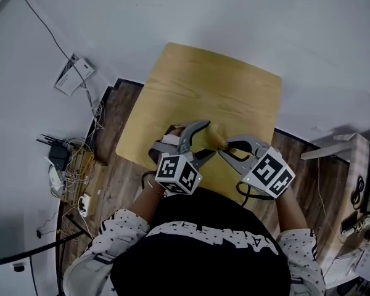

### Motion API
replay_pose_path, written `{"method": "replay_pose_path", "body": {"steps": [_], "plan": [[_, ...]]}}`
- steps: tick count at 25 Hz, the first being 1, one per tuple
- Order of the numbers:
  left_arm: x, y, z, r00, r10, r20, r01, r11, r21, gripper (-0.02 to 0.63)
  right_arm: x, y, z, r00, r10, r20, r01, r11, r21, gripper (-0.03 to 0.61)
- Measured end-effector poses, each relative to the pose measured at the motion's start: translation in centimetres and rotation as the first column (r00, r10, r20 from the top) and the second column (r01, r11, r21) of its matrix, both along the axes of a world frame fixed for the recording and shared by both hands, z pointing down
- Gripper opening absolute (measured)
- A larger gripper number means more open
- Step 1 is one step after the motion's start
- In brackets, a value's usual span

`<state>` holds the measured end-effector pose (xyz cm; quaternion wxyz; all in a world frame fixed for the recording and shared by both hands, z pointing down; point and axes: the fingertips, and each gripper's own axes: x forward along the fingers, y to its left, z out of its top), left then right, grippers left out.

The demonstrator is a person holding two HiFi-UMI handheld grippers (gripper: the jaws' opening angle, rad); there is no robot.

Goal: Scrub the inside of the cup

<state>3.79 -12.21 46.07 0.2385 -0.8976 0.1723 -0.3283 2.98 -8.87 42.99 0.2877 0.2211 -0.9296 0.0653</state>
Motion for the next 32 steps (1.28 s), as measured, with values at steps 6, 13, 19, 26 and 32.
{"method": "replay_pose_path", "body": {"steps": [6, 13, 19, 26, 32], "plan": [[0.8, 1.7, -1.0, 0.999, 0.052, -0.005, -0.052, 0.998, 0.042, 0.36, -0.2, 0.3, 0.0, 0.999, -0.008, 0.035, 0.009, 0.999, -0.049, 0.057], [1.6, 2.7, -2.0, 0.996, 0.089, 0.02, -0.091, 0.99, 0.106, 0.36, -0.3, 0.5, 0.1, 1.0, -0.02, -0.01, 0.02, 1.0, -0.016, 0.057], [2.1, 3.0, -1.9, 0.993, 0.091, 0.072, -0.101, 0.983, 0.154, 0.36, -0.2, 0.1, 0.6, 0.993, 0.078, 0.085, -0.068, 0.99, -0.125, 0.054], [1.7, 2.6, -1.5, 0.989, 0.075, 0.123, -0.099, 0.975, 0.2, 0.359, -0.5, -0.5, 0.8, 0.939, 0.255, 0.229, -0.182, 0.938, -0.294, 0.049], [1.2, 2.3, -1.2, 0.983, 0.078, 0.163, -0.114, 0.967, 0.227, 0.359, -0.7, -1.1, 0.5, 0.842, 0.404, 0.358, -0.219, 0.861, -0.459, 0.048]]}}
